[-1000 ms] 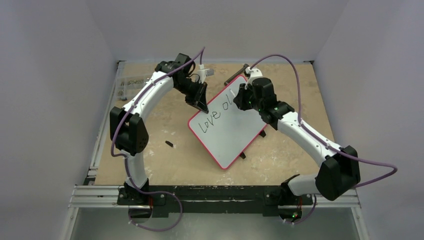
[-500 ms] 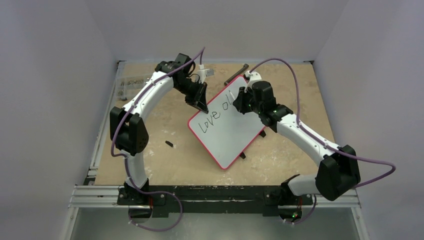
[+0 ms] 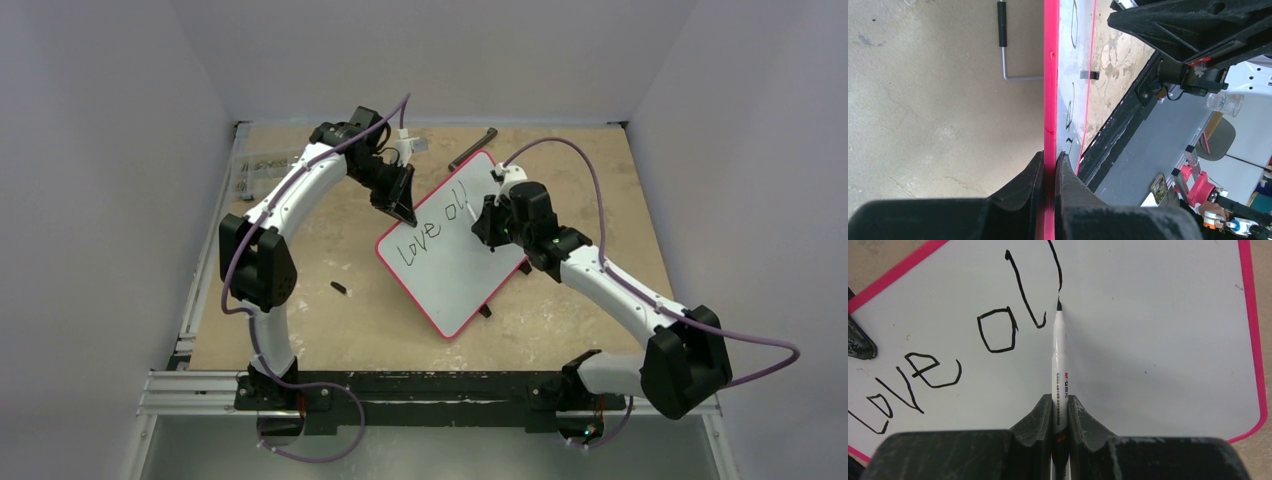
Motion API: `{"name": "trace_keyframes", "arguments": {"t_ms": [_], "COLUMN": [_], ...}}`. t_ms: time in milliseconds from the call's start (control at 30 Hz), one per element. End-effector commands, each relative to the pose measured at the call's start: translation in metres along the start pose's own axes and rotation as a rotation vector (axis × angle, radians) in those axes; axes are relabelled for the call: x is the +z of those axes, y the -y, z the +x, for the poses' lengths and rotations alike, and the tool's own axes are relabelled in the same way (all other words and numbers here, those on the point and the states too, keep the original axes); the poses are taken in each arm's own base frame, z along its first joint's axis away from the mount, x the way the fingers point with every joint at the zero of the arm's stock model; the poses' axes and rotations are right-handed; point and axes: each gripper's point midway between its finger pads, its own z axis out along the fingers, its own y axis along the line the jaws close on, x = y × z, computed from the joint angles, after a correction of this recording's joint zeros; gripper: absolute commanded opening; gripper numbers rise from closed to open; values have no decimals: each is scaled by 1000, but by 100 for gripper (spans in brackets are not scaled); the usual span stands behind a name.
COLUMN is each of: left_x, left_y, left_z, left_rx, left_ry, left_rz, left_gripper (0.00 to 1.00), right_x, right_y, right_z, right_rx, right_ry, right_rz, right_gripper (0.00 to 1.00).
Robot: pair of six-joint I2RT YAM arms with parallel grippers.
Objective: Write a sentence on the whiteboard
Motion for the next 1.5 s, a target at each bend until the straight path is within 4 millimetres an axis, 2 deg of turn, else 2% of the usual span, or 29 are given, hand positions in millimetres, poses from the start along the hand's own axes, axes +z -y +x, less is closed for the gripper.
{"name": "trace_keyframes", "arguments": {"t_ms": [0,300,467,767,900,1067,1200,1467], "left_x": [-16,-16,-15,-16,-15,-13,-10,-2], "left_y": [-17,-17,-17,-19,-21,-25,-28,-40], "left_z": [-6,-6,-6,-6,-6,-5,-5,0], "left_rx": [77,78,78,76,72,65,59,43], "left_ry": [45,45,44,44,42,36,28,-1], "left_rz": [-135,-135,-135,-146,-153,-168,-172,-193], "left_gripper": [0,0,0,0,0,0,7,15], "right_x": [-9,-4,-1,0,-12,-42,-63,-79], "right_y": [-2,8,12,7,4,-2,-6,-9], "right_z": [5,6,-7,-33,-42,-55,-63,-64], "right_rx": [15,15,19,1,3,3,6,7], "right_ry": [3,-4,18,73,101,153,191,213], "right_rz": [-13,31,47,39,33,17,7,-11], "right_gripper": [0,0,0,0,0,0,0,0]}}
